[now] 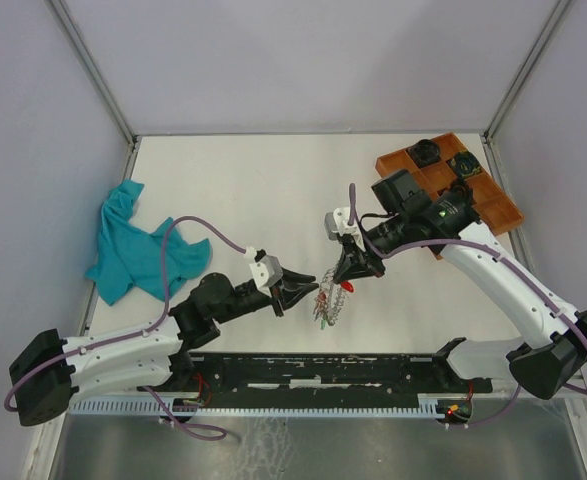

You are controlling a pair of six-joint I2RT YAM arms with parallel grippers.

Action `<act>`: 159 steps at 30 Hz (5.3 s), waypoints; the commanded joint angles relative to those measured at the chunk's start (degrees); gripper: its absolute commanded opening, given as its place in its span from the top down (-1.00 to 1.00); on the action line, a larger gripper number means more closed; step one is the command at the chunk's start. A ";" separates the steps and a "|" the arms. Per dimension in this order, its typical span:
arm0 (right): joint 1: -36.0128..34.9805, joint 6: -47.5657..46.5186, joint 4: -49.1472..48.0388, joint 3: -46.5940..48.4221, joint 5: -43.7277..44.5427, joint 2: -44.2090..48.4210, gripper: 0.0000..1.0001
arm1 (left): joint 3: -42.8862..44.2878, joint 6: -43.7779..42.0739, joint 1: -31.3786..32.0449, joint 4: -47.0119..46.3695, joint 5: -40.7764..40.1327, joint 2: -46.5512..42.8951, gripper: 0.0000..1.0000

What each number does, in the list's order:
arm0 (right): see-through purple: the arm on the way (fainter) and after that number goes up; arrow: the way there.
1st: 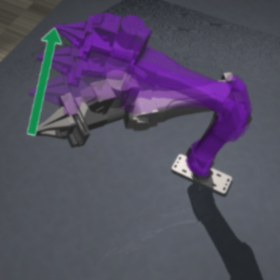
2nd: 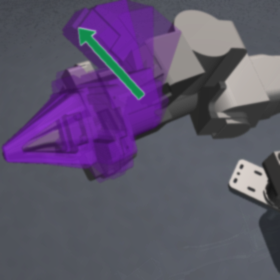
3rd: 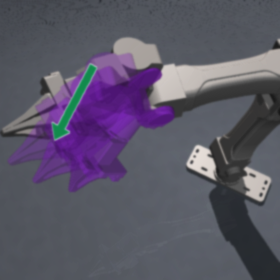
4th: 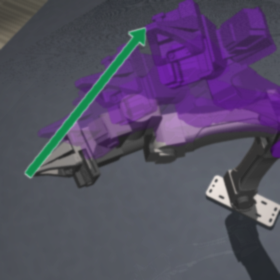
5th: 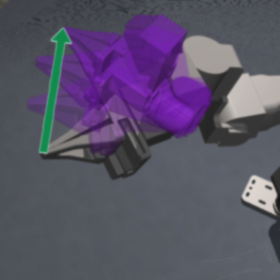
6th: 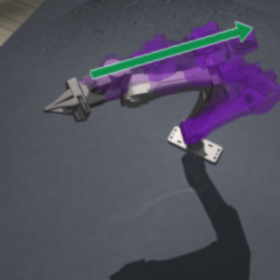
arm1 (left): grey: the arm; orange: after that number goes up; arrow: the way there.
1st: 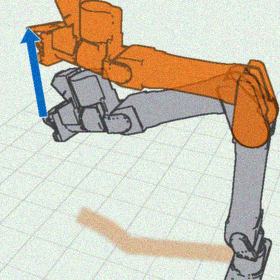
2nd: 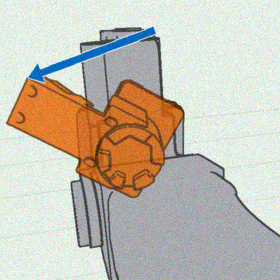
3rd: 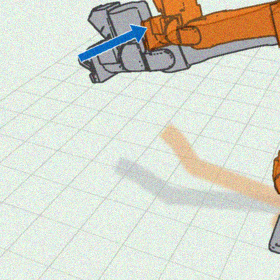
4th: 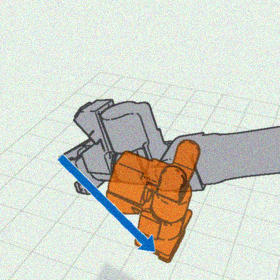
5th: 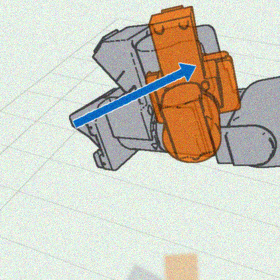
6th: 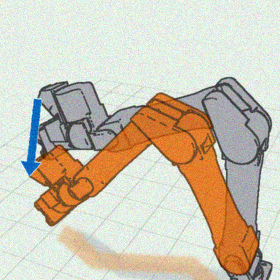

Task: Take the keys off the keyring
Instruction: Remove the key from the keyring.

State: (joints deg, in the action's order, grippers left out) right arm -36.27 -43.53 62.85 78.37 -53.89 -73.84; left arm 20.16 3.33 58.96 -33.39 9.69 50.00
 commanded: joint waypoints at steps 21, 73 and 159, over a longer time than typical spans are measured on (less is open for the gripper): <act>-0.49 -1.71 -0.23 -0.29 -4.50 1.85 0.99 | -0.96 3.52 0.10 -20.67 6.30 3.06 0.34; -0.62 -6.73 5.05 0.81 -9.40 0.72 0.99 | -1.70 -22.14 11.44 -23.49 -7.39 3.62 0.29; -0.47 -7.80 5.53 0.03 -8.82 1.64 0.99 | 2.02 1.91 12.59 -9.24 -7.54 0.12 0.46</act>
State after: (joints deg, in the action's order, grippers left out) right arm -36.64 -51.27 70.26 77.87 -59.51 -73.54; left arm 19.33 3.03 71.48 -37.82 -0.69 50.74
